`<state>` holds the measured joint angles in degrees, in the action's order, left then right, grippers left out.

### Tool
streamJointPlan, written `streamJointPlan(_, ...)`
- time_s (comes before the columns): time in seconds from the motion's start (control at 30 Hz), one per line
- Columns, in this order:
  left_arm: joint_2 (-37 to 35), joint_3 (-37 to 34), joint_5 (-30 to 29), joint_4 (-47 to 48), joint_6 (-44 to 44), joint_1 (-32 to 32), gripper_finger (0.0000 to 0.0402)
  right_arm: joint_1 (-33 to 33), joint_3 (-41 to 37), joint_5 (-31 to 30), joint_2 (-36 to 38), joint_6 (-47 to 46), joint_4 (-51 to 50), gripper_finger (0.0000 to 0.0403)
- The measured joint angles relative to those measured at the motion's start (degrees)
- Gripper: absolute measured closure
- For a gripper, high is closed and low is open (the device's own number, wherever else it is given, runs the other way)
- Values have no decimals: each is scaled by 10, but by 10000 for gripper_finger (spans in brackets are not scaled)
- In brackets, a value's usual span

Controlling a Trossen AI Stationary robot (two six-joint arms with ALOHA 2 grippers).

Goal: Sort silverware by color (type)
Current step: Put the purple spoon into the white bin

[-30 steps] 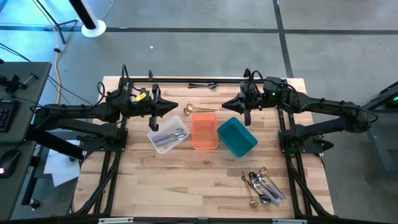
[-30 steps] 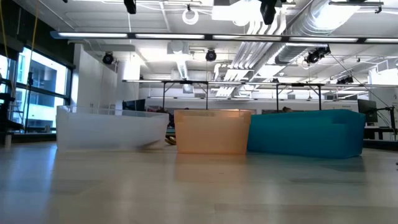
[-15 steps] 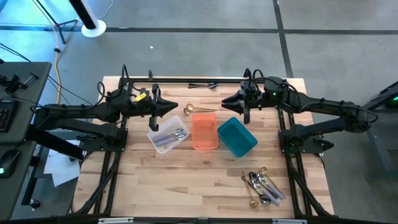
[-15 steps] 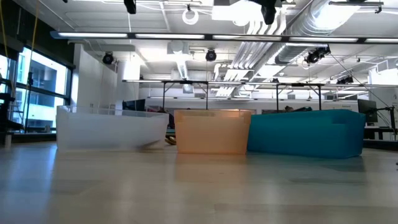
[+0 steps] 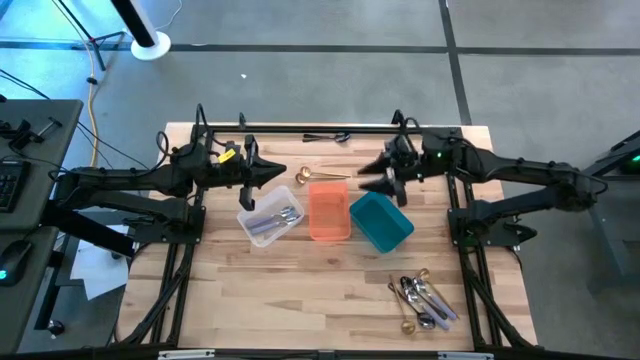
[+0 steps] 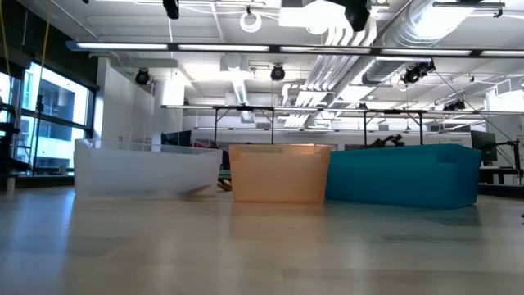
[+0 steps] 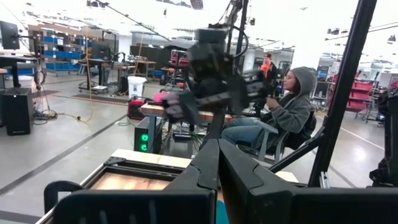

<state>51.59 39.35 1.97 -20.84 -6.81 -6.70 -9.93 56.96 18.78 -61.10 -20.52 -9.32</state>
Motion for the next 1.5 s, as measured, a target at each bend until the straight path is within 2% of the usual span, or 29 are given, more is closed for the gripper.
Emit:
streamJointPlan(0.13, 0, 0, -10, 0, 0, 0, 401, 54, 7, 13, 0, -75, -117, 179)
streamJointPlan(0.3, 0, 0, -11, 0, 0, 0, 401, 138, -19, 9, 0, -225, -223, 179)
streamJointPlan(0.5, 0, 0, -12, 0, 0, 0, 401, 266, -54, -41, 0, -414, -252, 179)
streamJointPlan(0.67, 0, 0, -12, 0, 0, 0, 401, 371, -71, -97, 0, -568, -332, 179)
streamJointPlan(0.8, 0, 0, -12, 0, 0, 0, 401, 437, -107, -92, 0, -748, -338, 179)
streamJointPlan(0.97, 0, 0, -12, 3, 0, 0, 401, 512, -191, -67, 0, -923, -253, 179)
streamJointPlan(1.13, 0, 0, -12, 7, 0, 0, 401, 565, -255, -63, 0, -1027, -181, 179)
streamJointPlan(1.3, 0, 0, -12, 19, 0, 0, 401, 588, -255, -64, -10, -1077, -178, 179)
streamJointPlan(1.5, 0, 0, -13, 17, 0, 0, 401, 595, -203, -66, -114, -1063, -180, 179)
